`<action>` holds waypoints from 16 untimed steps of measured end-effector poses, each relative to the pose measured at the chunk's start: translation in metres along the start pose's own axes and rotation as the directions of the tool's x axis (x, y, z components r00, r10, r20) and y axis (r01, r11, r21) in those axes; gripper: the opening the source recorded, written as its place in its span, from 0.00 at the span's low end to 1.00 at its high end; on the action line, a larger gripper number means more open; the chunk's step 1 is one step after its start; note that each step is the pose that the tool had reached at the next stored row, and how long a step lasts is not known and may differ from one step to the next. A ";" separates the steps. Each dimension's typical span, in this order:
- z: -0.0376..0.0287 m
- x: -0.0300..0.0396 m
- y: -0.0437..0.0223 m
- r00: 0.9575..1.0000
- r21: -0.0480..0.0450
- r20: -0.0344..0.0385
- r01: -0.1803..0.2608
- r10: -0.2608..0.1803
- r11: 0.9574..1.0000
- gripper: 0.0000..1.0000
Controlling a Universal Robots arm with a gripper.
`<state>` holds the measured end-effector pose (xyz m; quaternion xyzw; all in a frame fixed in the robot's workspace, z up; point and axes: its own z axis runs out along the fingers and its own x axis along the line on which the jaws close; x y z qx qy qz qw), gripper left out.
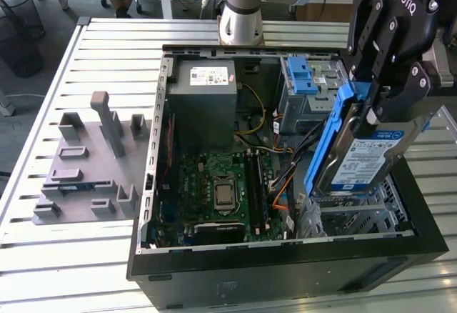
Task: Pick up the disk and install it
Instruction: 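Insert the disk into the insertion slot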
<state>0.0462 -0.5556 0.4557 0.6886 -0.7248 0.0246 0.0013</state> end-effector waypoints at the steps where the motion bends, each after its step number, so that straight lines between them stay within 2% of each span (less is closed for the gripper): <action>1: 0.0005 -0.0001 -0.0014 1.000 0.000 0.000 0.000 0.000 1.000 0.36; 5: 0.0022 -0.0004 -0.0070 1.000 0.000 0.000 0.000 0.000 1.000 0.36; 16: 0.0089 -0.0011 -0.0167 1.000 0.000 0.000 0.000 0.000 1.000 0.36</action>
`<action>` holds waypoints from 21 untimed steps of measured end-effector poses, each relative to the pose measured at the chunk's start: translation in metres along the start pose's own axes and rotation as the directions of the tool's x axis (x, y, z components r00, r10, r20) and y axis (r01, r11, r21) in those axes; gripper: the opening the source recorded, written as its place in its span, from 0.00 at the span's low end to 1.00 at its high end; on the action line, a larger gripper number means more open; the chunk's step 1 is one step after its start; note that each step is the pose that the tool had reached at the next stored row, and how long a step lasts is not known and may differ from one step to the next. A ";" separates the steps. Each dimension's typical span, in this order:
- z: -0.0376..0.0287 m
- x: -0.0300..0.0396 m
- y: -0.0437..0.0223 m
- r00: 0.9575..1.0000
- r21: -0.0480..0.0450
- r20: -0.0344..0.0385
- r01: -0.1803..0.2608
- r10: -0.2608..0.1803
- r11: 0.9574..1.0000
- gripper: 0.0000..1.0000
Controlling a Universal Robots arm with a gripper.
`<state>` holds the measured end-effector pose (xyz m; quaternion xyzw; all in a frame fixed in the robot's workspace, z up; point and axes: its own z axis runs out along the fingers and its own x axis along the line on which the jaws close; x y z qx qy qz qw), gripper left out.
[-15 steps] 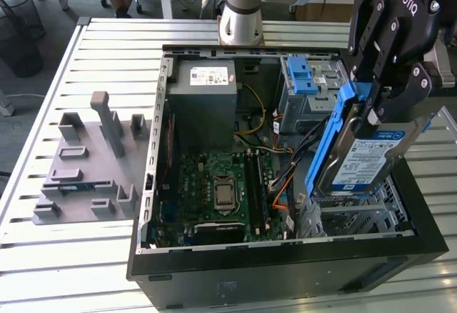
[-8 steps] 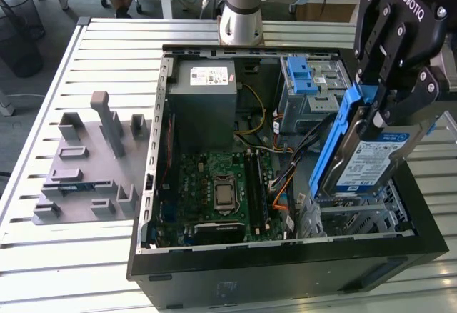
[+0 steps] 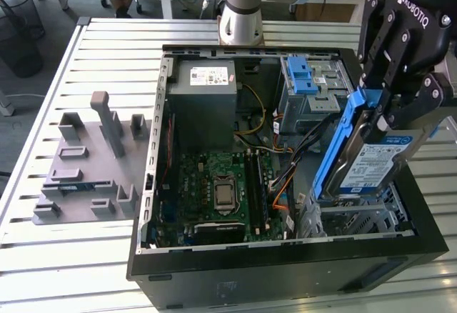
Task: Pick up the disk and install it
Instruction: 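Insert the disk into the insertion slot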
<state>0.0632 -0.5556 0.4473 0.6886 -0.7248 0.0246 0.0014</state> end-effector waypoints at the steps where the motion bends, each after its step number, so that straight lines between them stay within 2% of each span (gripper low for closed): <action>1: 0.0003 -0.0001 -0.0010 1.000 0.000 0.000 0.000 0.000 1.000 0.36; 7: 0.0026 -0.0003 -0.0043 1.000 0.000 0.000 0.000 0.000 1.000 0.36; 21: 0.0080 -0.0005 -0.0059 1.000 0.000 0.000 0.000 0.000 1.000 0.36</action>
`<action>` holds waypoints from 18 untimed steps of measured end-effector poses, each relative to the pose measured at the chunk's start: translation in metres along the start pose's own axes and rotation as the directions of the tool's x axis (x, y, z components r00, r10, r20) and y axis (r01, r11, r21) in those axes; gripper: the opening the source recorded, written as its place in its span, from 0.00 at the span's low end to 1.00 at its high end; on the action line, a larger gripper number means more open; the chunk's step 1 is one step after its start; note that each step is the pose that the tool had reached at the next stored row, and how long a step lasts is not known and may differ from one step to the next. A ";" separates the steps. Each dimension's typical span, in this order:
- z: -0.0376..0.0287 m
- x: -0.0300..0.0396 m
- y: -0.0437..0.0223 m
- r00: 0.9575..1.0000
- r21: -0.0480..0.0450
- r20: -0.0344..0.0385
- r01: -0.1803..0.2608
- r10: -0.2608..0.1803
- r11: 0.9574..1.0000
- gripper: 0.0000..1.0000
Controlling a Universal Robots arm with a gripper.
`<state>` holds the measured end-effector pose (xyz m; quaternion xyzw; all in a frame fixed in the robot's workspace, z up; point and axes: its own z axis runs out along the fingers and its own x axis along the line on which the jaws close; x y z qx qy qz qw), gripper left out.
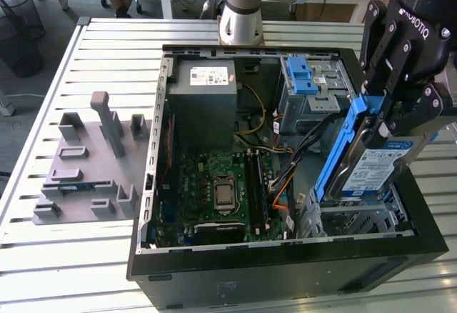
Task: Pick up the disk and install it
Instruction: 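Insert the disk into the insertion slot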
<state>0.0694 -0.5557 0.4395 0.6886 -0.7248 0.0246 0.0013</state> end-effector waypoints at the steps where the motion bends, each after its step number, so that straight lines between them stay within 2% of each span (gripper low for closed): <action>1: 0.0004 0.0000 0.0000 1.000 0.000 0.000 0.000 0.000 1.000 0.36; 12: 0.0055 0.0031 0.0000 1.000 0.000 0.000 0.001 -0.001 1.000 0.36; 18: 0.0104 0.0029 0.0001 1.000 0.000 0.000 0.001 -0.001 1.000 0.36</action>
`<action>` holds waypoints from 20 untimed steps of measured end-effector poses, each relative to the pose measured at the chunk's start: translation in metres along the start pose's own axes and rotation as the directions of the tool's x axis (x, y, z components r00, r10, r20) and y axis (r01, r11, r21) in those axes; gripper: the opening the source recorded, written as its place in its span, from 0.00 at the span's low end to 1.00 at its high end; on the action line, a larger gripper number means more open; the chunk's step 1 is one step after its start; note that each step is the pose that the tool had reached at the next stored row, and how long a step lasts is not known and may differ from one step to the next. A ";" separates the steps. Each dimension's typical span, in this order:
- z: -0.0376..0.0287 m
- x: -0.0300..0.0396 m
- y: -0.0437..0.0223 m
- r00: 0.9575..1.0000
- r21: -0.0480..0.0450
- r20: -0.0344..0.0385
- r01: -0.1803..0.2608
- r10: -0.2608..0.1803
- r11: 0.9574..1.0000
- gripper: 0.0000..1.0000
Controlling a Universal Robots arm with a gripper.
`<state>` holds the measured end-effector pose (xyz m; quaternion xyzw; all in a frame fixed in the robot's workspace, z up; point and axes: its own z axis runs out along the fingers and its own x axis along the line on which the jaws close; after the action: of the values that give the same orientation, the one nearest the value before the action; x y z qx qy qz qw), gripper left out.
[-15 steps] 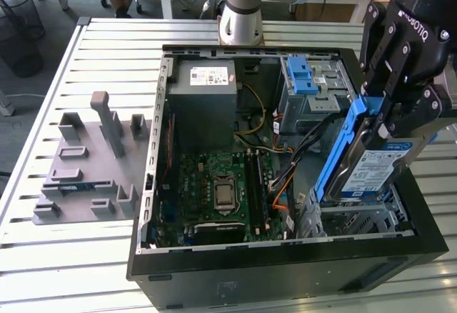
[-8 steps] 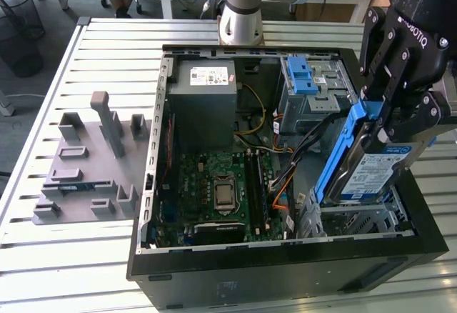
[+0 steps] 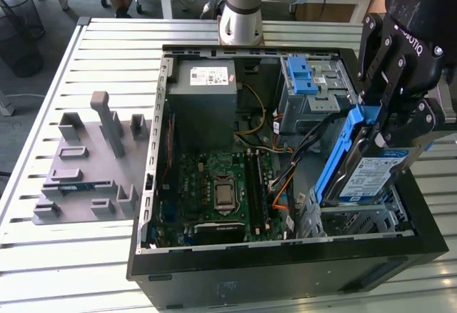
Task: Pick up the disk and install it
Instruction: 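Insert the disk into the insertion slot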
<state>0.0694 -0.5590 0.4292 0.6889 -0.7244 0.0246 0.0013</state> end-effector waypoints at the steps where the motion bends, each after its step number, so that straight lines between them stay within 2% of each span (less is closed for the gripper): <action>1: 0.0011 0.0000 0.0000 1.000 0.000 0.000 0.000 0.000 1.000 0.36; 20: 0.0258 -0.0009 0.0008 1.000 0.000 0.000 0.000 0.000 1.000 0.36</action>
<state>0.0695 -0.5590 0.4033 0.6889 -0.7244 0.0246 0.0013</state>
